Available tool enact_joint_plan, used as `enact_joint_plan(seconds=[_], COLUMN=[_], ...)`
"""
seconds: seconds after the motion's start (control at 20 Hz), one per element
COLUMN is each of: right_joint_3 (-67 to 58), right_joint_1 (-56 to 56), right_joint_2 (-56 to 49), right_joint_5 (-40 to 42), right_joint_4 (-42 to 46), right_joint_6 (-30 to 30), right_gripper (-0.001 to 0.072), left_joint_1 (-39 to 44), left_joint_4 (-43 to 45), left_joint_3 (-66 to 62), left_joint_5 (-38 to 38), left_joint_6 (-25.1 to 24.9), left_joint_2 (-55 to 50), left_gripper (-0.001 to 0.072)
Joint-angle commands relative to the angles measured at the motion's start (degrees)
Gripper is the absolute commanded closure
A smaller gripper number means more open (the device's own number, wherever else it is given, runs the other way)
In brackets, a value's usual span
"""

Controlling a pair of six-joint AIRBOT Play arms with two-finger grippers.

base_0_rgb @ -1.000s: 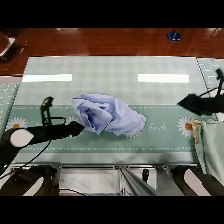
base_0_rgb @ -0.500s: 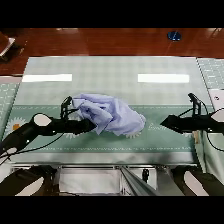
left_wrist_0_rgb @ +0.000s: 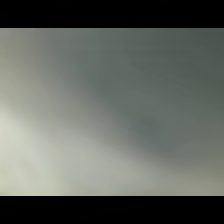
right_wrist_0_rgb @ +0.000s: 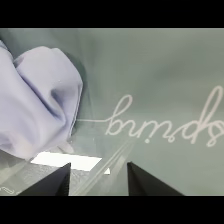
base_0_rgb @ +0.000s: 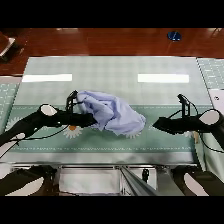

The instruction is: Fold the shirts.

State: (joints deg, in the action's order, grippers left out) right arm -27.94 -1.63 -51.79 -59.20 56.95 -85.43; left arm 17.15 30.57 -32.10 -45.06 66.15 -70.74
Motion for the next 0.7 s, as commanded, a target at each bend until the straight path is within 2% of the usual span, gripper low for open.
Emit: enact_joint_plan(seconds=[0.0,0.15,0.35,0.65], right_joint_3=[0.1,0.1,0.1,0.0], right_joint_1=[0.8,0.8,0.8,2.6], right_joint_2=[-0.7,-5.2,-12.9,-19.2], right_joint_5=[-0.5,-1.0,0.4,2.2], right_joint_4=[-0.9,-5.4,-18.6,-26.4], right_joint_6=[-0.8,1.2,10.0,14.8], right_gripper=[0.0304,0.0304,0.0304,0.0305], left_joint_1=[-0.1,-0.1,-0.1,-0.1], left_joint_4=[-0.2,-0.2,-0.2,-0.2], left_joint_3=[-1.7,-1.8,-1.8,-1.8], left_joint_5=[-2.1,-2.1,-2.1,-2.1], left_joint_6=[-1.5,-1.5,-1.4,-1.4], left_joint_2=[-0.6,-0.6,-0.6,-0.6], left_gripper=[0.0685,0.0685,0.0685,0.0685])
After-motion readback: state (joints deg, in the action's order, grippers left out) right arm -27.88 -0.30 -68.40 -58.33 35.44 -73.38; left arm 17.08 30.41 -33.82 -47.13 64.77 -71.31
